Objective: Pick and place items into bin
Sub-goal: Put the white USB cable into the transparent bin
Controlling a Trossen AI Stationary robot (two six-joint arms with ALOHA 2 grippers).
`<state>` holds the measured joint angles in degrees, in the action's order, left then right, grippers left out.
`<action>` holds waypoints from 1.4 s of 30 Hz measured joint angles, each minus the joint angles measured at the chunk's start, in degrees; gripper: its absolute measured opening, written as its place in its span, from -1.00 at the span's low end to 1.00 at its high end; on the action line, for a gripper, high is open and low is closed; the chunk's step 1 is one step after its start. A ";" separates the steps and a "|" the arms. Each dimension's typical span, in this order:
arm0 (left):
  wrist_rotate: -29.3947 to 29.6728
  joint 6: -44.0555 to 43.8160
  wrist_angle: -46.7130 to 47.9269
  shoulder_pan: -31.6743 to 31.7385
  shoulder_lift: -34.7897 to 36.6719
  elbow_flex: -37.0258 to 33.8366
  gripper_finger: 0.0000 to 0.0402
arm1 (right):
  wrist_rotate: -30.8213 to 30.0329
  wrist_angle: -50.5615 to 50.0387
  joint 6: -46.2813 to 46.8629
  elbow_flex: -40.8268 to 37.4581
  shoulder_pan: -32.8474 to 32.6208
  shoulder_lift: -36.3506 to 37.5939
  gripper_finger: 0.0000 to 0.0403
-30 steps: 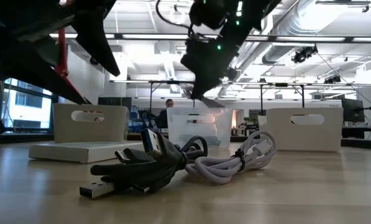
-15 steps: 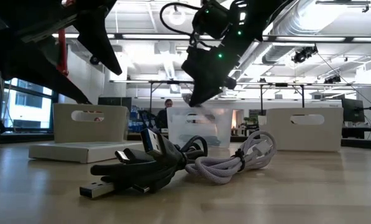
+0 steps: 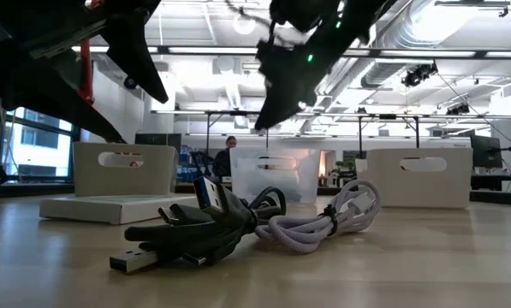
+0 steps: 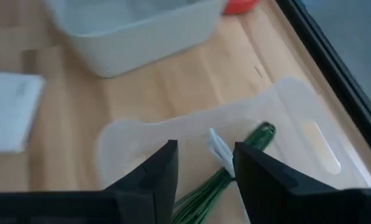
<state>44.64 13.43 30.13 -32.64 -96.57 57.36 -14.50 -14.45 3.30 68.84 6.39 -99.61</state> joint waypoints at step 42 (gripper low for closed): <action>1.22 -1.22 -3.28 0.00 -0.02 0.00 0.35 | 2.95 9.76 -2.44 -12.06 -33.23 -1.99 -0.30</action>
<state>45.86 12.22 26.85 -32.64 -96.60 57.36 -11.55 -4.69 0.86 56.78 -26.83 -101.60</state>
